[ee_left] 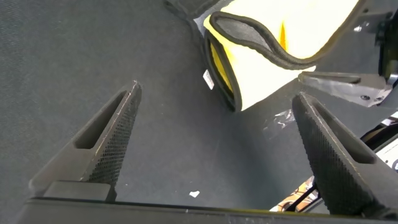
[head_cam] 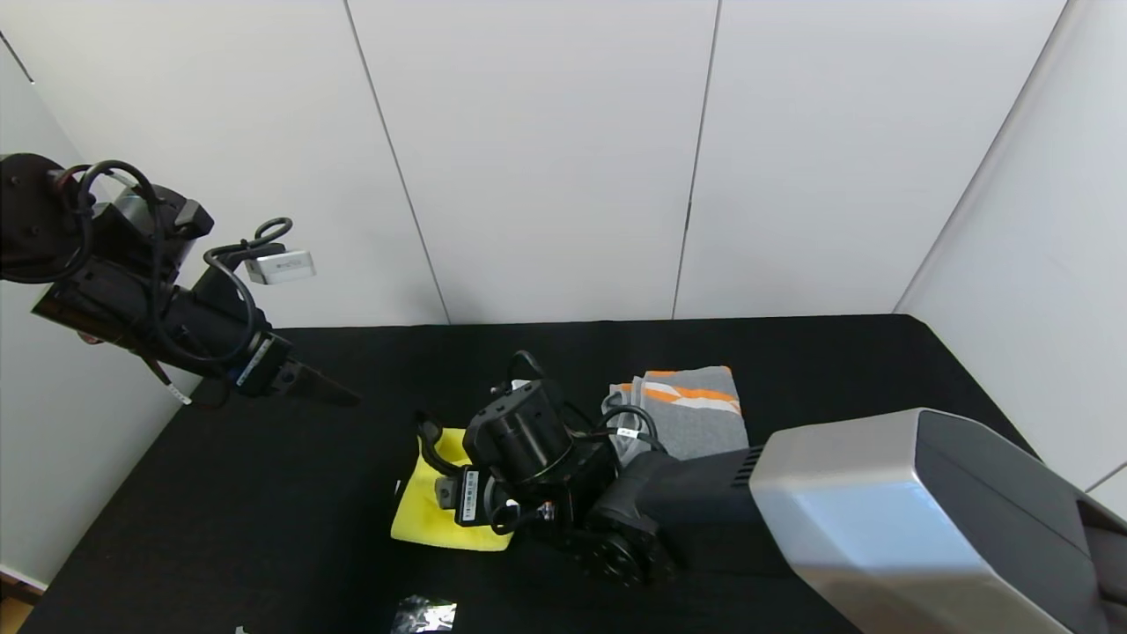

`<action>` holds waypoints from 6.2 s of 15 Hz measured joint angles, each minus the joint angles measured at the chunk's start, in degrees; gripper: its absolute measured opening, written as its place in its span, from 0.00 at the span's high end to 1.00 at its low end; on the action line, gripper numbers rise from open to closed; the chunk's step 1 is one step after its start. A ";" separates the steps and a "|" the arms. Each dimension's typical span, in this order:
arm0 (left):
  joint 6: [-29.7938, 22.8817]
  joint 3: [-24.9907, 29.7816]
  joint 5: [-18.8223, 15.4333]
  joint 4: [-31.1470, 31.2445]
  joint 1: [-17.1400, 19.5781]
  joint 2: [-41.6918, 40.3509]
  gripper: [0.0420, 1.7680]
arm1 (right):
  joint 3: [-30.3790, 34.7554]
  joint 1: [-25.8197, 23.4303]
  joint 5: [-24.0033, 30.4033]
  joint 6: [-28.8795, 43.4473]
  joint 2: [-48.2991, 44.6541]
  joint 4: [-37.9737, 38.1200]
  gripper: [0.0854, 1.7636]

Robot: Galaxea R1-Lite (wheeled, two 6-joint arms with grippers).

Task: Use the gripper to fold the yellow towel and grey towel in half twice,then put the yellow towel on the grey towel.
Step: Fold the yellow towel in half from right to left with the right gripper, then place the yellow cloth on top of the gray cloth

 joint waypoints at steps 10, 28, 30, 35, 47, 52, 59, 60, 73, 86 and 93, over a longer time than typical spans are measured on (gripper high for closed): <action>0.04 0.40 -0.01 0.00 -0.40 -0.18 0.03 | -0.35 -0.90 -0.11 -20.70 1.07 -5.17 0.04; 0.00 0.46 -0.26 0.00 -0.30 -0.40 0.03 | -0.05 3.67 9.92 -24.11 6.73 -21.81 0.03; 0.02 0.49 -0.26 0.00 -0.30 -0.44 0.03 | -0.16 4.30 9.95 -23.32 6.81 -20.29 0.03; 0.02 0.49 -0.26 0.00 -0.30 -0.55 0.03 | -0.35 4.39 9.95 -23.24 6.31 -20.00 0.03; 0.02 0.46 -0.26 -0.02 -0.30 -0.63 0.03 | 0.15 2.36 9.40 -13.12 -6.03 3.23 0.03; 0.02 0.49 -0.28 0.00 -0.30 -0.63 0.03 | -0.02 -0.11 9.29 -10.97 -8.35 11.08 0.03; 0.00 0.50 -0.26 0.00 -0.33 -0.68 0.03 | -0.27 -3.11 8.55 -8.68 -5.13 10.34 0.03; 0.02 0.50 -0.26 0.00 -0.33 -0.71 0.03 | -0.39 -3.33 8.12 -8.33 -4.41 10.36 0.03; 0.00 0.49 -0.26 0.00 -0.30 -0.68 0.03 | -7.19 -4.83 8.80 -0.93 3.23 9.85 0.03; 0.00 0.49 -0.26 0.00 -0.30 -0.63 0.03 | -11.00 -3.33 11.15 0.88 5.60 9.02 0.36; 0.00 0.49 -0.26 0.00 -0.33 -0.51 0.03 | -11.06 -3.28 11.18 0.82 5.71 9.08 0.97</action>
